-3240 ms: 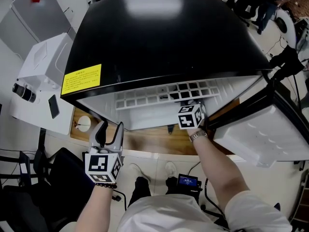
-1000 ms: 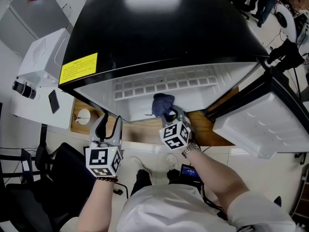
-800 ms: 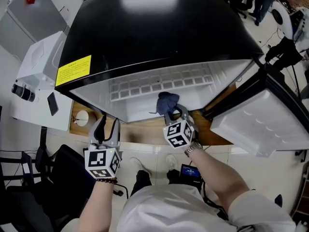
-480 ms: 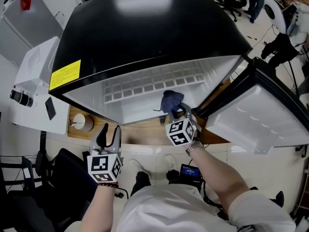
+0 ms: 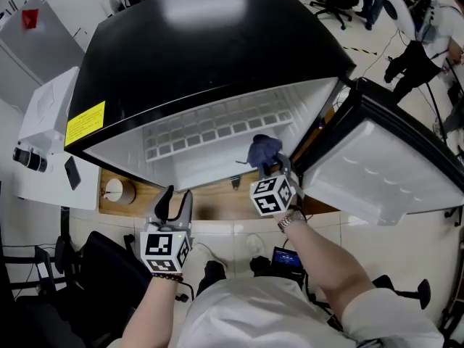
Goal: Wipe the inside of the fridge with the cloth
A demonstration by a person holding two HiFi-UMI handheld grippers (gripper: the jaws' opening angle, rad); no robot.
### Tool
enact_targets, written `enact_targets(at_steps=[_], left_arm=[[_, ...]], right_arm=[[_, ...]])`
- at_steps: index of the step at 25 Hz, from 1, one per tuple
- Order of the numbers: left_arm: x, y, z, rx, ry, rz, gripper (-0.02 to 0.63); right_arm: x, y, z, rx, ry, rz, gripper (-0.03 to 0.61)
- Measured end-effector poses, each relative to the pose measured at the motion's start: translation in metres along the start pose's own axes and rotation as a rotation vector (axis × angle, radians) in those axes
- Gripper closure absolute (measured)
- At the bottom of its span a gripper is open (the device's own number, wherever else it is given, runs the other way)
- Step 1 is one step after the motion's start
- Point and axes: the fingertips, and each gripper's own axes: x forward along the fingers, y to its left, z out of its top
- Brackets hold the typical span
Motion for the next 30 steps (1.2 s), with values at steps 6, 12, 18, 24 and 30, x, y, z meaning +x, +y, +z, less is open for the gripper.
enact_targets(at_steps=[6, 12, 18, 24, 30], left_arm=[[0.016, -0.024, -0.003, -0.023, 0.037, -0.11, 0.445], [0.04, -0.052, 0.001, -0.047, 0.07, -0.268, 0.431], [0.057, -0.086, 0.02, -0.061, 0.047, -0.524, 0.39], [0.047, -0.115, 0.036, -0.037, 0.017, -0.767, 0.347], [0.025, -0.146, 0.044, -0.029, 0.029, -0.988, 0.311]], right_arm=[[-0.001, -0.004, 0.001, 0.069, -0.008, 0.017, 0.457], [-0.033, 0.0, 0.031, 0.125, -0.177, 0.137, 0.459], [-0.087, 0.018, 0.068, 0.099, -0.361, 0.354, 0.457], [-0.14, 0.037, 0.08, 0.023, -0.43, 0.607, 0.457], [-0.194, 0.048, 0.081, 0.002, -0.454, 0.877, 0.457]])
